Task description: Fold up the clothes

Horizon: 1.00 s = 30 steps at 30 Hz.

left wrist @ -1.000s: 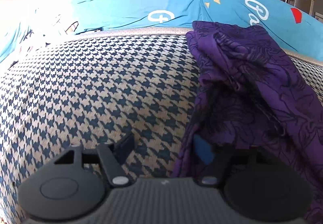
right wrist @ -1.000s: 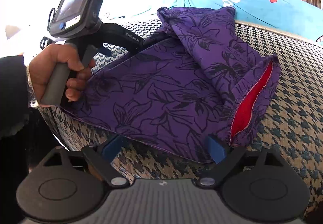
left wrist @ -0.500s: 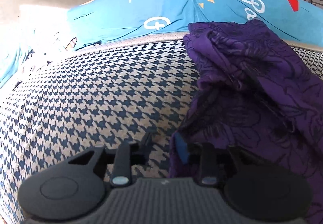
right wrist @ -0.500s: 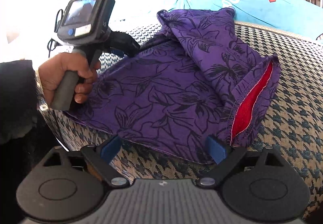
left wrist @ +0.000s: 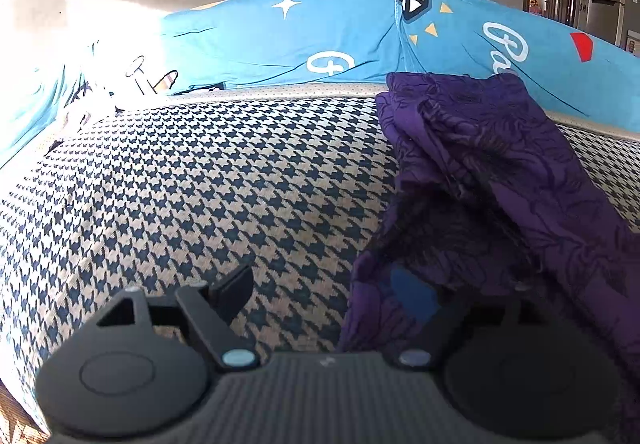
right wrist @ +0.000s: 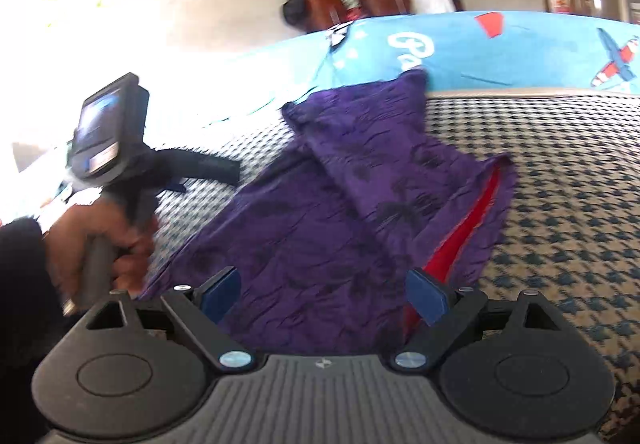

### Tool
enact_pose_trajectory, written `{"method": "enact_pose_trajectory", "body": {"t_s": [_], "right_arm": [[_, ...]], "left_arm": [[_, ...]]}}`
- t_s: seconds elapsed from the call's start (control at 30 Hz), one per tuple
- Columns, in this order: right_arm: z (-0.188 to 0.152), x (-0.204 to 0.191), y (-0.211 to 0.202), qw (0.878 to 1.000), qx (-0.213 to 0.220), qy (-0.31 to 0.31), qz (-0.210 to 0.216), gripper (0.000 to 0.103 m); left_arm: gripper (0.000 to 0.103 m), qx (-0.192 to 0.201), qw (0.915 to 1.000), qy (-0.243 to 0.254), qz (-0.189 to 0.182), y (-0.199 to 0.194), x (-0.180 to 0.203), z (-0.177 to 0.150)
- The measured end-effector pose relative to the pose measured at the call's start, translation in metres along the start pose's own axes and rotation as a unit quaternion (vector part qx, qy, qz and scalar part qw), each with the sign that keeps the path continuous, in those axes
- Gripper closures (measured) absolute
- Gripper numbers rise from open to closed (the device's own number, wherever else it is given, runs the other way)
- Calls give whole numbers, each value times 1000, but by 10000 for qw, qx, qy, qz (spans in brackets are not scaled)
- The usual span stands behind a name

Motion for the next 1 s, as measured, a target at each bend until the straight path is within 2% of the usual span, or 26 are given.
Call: {"method": "enact_pose_trajectory", "body": {"t_s": [0.1, 0.17, 0.33, 0.43, 0.53, 0.63, 0.7, 0.77, 0.87, 1.0], "right_arm": [[2, 5, 3, 9996, 37, 16, -288, 19], [2, 5, 4, 9995, 28, 20, -312, 25], [4, -4, 7, 9998, 138, -150, -26, 29], [3, -11, 14, 9995, 80, -288, 127, 29], [-4, -18, 27, 9986, -244, -418, 230, 29], [-16, -23, 42, 9966, -579, -579, 47, 29], [-22, -26, 44, 9949, -641, -770, -107, 29], [-22, -29, 40, 9939, -526, -956, -186, 29], [-19, -24, 30, 9921, -278, -1074, -583, 29], [-17, -3, 26, 9931, -380, -666, -890, 33]], "left_arm": [[17, 29, 9999, 66, -100, -14, 4, -7], [16, 55, 9997, 174, -154, -23, 9, -13], [8, 108, 9988, 389, -262, -41, 19, -26], [7, 128, 9986, 459, -242, -45, 21, -30], [7, 69, 9987, 464, -193, -41, 19, -33], [7, 55, 9990, 426, -109, -39, 15, -35], [7, 54, 9992, 395, -102, -39, 13, -35], [7, 43, 9991, 420, -86, -38, 13, -35], [7, 18, 9990, 433, -84, -38, 14, -37], [7, 21, 9990, 439, -99, -38, 15, -37]]}}
Point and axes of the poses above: each gripper's, at about its wrist camera, not at the fingertips, and y roughly the way its jaws point, x to its right, z to its top, the point moved 3 cm from there along y, roughly the way its jaws point, and after that the axes turned 10 degrees about x, right-handed, at the moved point
